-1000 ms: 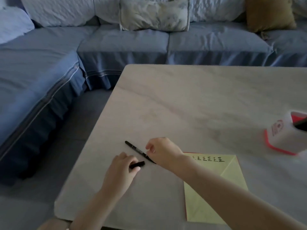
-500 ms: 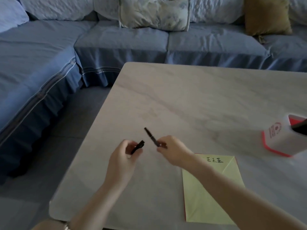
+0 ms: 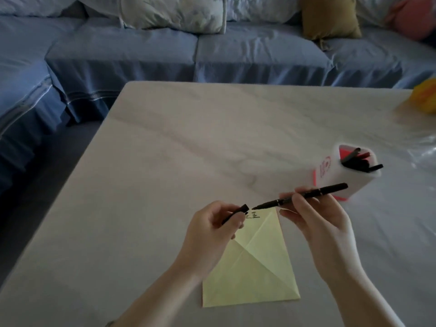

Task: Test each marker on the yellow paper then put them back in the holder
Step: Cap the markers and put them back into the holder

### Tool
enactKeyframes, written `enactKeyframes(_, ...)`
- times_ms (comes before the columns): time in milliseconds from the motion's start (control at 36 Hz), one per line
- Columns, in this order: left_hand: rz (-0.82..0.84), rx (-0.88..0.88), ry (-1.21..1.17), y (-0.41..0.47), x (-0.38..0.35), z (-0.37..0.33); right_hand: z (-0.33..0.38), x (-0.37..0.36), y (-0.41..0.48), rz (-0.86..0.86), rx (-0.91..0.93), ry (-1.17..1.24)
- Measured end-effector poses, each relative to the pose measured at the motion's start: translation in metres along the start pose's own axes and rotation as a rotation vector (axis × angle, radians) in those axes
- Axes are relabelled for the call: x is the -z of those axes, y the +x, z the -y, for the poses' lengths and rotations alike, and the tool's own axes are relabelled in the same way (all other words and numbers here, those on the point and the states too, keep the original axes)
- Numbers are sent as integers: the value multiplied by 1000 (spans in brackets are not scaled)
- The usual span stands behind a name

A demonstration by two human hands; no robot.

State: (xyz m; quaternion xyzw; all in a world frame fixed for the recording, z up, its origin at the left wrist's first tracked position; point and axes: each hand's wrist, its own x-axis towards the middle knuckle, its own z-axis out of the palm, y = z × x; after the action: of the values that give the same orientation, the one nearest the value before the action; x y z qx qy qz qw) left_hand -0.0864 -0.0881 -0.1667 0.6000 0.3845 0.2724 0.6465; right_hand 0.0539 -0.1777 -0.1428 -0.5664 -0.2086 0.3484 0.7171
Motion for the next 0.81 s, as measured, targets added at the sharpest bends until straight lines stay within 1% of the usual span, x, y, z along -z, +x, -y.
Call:
enactKeyframes(56,5,-6,-3,-2,-5,-1,2,4,-4,-46,0,44)
enactKeyframes(222,9,-12,12,-6,-9,-2,-4,9,-9,-65,-37,117)
enactKeyframes(361,4,2,53,-5,-7,0,-8,7,-8,-30,-25,138)
enactKeyframes(500,29,-31,87,-7,-4,-2,-11,1,-8,-27,-50,116)
enactKeyframes(611,60,-96,244,-10,-6,-7,-15,-5,-12,7,-92,80)
enactKeyframes(722,81,-268,538,-12,-4,-10,-16,-7,-14,12,-121,112)
enactKeyframes(806,114,-323,602,-13,-4,-7,-16,-5,-14,37,-140,108)
